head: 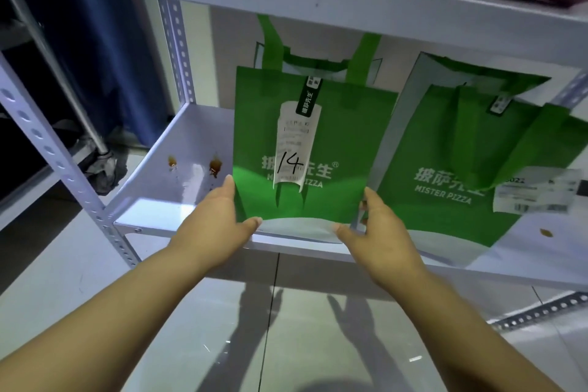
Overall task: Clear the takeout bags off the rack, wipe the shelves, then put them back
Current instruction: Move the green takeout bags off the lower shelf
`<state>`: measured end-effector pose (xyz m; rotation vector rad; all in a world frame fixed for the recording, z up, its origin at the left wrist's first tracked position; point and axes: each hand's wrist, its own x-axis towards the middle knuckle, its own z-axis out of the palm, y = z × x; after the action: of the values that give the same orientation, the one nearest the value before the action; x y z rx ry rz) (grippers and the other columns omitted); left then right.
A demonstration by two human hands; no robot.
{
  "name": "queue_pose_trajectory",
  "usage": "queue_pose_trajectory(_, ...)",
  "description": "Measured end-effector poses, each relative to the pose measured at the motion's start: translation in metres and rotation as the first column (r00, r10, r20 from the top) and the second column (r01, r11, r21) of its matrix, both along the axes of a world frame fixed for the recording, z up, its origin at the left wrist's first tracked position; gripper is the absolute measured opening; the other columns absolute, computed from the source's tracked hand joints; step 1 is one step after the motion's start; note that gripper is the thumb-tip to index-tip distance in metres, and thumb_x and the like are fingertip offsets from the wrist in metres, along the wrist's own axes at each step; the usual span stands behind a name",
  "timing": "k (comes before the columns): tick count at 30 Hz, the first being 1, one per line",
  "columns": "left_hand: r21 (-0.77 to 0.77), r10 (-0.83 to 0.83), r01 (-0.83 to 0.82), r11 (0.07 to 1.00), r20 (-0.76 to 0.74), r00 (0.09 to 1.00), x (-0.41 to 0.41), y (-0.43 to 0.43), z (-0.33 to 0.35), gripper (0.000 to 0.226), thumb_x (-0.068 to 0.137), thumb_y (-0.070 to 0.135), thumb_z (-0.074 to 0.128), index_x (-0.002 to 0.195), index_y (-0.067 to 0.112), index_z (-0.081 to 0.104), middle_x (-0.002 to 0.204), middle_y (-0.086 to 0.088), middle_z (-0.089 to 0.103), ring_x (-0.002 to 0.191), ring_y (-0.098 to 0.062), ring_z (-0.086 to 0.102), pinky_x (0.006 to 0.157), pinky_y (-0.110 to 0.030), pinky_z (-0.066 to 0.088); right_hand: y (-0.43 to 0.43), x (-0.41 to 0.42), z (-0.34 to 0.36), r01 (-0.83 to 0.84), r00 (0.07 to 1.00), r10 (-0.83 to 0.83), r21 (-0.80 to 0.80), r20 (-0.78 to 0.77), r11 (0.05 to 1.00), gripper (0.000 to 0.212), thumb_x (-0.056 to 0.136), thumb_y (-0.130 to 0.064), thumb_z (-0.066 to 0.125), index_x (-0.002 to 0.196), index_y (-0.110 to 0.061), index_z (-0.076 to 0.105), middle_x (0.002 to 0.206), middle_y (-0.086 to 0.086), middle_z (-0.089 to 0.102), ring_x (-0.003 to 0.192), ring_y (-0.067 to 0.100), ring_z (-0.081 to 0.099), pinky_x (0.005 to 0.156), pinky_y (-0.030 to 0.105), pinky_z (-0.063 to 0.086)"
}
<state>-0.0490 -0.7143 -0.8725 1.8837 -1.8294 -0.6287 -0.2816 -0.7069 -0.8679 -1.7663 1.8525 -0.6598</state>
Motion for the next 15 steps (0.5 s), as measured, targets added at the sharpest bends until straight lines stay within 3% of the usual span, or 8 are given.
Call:
queue_pose_trajectory(4, -0.064, 0.086, -0.084, 0.994, 0.023, 0.996, -0.005, 0.007, 0.009, 0.073, 0.083, 0.038, 0.065, 0.143, 0.019, 0.028, 0.133, -0.009, 0.044, 0.111, -0.026, 0.052, 0.089, -0.037, 0.045, 0.005, -0.009, 0.007, 0.041, 0.999, -0.042, -0.036, -0.023, 0.998, 0.076, 0.084, -0.035, 0.065, 0.147, -0.019, 0.024, 0.147, -0.001, 0.039, 0.131, 0.020, 0.041, 0.107, 0.037, 0.036)
queue_pose_trajectory(7, -0.118, 0.125, -0.124, 0.985, -0.003, 0.992, -0.017, 0.016, 0.015, 0.065, 0.082, 0.038, 0.066, 0.137, 0.019, 0.036, 0.131, -0.007, 0.043, 0.105, -0.025, 0.056, 0.088, -0.038, 0.048, 0.013, -0.021, 0.009, 0.084, 0.996, -0.087, -0.117, -0.016, 0.990, 0.061, 0.084, -0.034, 0.065, 0.138, -0.019, 0.039, 0.137, -0.002, 0.050, 0.120, 0.017, 0.050, 0.097, 0.033, 0.042)
queue_pose_trajectory(11, -0.203, 0.019, -0.015, 0.979, 0.017, 1.000, -0.045, 0.026, 0.022, 0.051, 0.082, 0.037, 0.065, 0.127, 0.021, 0.047, 0.118, -0.001, 0.049, 0.100, -0.020, 0.055, 0.082, -0.034, 0.048, 0.026, -0.044, 0.009, 0.165, 0.986, -0.164, -0.200, 0.025, 0.966, 0.044, 0.085, -0.029, 0.066, 0.125, -0.019, 0.051, 0.123, -0.003, 0.059, 0.109, 0.014, 0.054, 0.090, 0.028, 0.043)
queue_pose_trajectory(15, -0.242, -0.084, 0.085, 0.967, 0.013, 0.996, -0.086, 0.028, 0.029, 0.043, 0.083, 0.036, 0.063, 0.122, 0.021, 0.052, 0.106, 0.007, 0.050, 0.093, -0.015, 0.055, 0.079, -0.031, 0.047, 0.041, -0.076, 0.005, 0.254, 0.967, -0.250, -0.215, 0.048, 0.943, 0.041, 0.085, -0.027, 0.066, 0.122, -0.019, 0.053, 0.120, -0.003, 0.059, 0.101, 0.012, 0.054, 0.085, 0.027, 0.043)
